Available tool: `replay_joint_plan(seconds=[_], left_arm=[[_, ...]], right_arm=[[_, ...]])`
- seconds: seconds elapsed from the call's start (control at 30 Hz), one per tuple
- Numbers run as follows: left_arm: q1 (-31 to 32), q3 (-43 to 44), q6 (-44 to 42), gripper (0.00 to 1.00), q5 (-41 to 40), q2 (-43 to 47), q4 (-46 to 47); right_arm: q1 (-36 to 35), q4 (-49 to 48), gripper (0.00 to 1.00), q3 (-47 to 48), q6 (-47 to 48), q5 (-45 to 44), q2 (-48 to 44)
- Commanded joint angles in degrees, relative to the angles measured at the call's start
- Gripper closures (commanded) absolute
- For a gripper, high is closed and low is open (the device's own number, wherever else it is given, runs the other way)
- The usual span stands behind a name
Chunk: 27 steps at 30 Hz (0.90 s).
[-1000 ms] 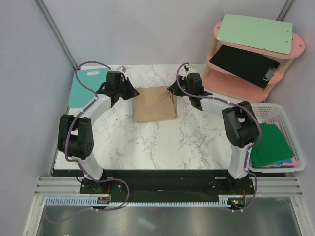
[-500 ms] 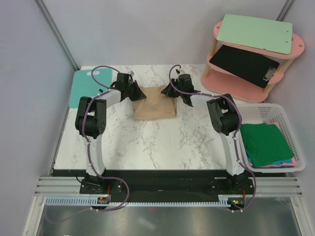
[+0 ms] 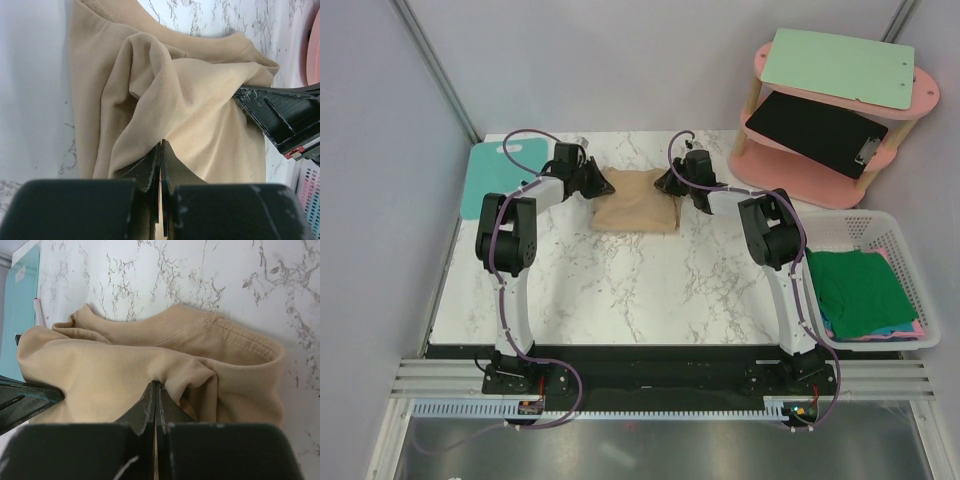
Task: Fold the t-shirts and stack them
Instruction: Smooth out wrinkles on the folded tshirt
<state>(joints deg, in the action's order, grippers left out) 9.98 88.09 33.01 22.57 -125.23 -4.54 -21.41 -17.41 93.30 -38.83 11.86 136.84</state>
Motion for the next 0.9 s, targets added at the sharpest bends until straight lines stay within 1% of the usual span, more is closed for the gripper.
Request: replay_joint_plan(seconds=[0.0, 0.2, 0.3, 0.33, 0.37, 0.43, 0.47, 0.53, 0.6, 0.67, 0.73, 0.8, 0.87], left_arm=[[-0.4, -2.0, -0.5, 0.98, -1.8, 0.4, 0.2], [-1.4, -6.9, 0.1, 0.98, -4.4, 3.1, -0.2], [-1.5, -11.7, -0.1, 0.98, -3.8, 7.8, 2.8], [-1.5, -14.9, 0.1, 0.98, -3.6, 9.6, 3.6], [-1.5, -16.8, 0.5, 0.98, -3.4, 13.1, 4.3], [-1.5, -21.6, 1.3, 0.98, -2.6, 16.9, 8.5], [-1.4, -22.8, 1.5, 0.98, -2.3, 19.9, 9.1], [-1.4, -24.9, 2.0, 0.98, -1.3, 22.0, 9.7], [-1.4, -25.7, 2.1, 0.98, -0.9, 24.2, 10.4], [-1.4, -25.1, 2.3, 0.98, -0.8, 24.3, 11.3], [-1.4, -22.5, 2.6, 0.98, 0.5, 22.3, 11.7], [-1.4, -20.7, 3.4, 0.98, 1.8, 19.4, 13.0], [-1.4, -17.9, 4.6, 0.98, 2.7, 17.0, 14.8]], right_arm=[[1.5, 1.3, 1.00, -1.2, 1.1, -5.2, 1.6], [1.9, 0.5, 1.00, -6.0, 3.0, -5.6, -2.3], [2.1, 0.4, 1.00, -7.7, 4.1, -4.3, -4.8], [2.1, 0.1, 1.00, -8.4, 4.2, -3.6, -6.7], [2.1, -1.4, 1.00, -10.2, 4.2, -3.2, -7.9], [2.2, -2.6, 1.00, -12.2, 3.9, -2.6, -11.5], [2.1, -3.2, 1.00, -13.5, 3.7, -1.8, -12.6], [2.0, -3.7, 1.00, -14.8, 3.0, -0.8, -15.9], [2.0, -4.4, 1.00, -16.7, 2.1, 0.9, -18.5], [1.6, -4.6, 1.00, -18.1, 1.3, 3.2, -19.8], [1.0, -4.5, 1.00, -18.9, 0.5, 4.3, -21.4], [0.3, -6.4, 1.00, -21.4, -0.6, 5.4, -22.8], [-1.0, -6.0, 1.00, -21.7, -0.8, 6.3, -22.8]])
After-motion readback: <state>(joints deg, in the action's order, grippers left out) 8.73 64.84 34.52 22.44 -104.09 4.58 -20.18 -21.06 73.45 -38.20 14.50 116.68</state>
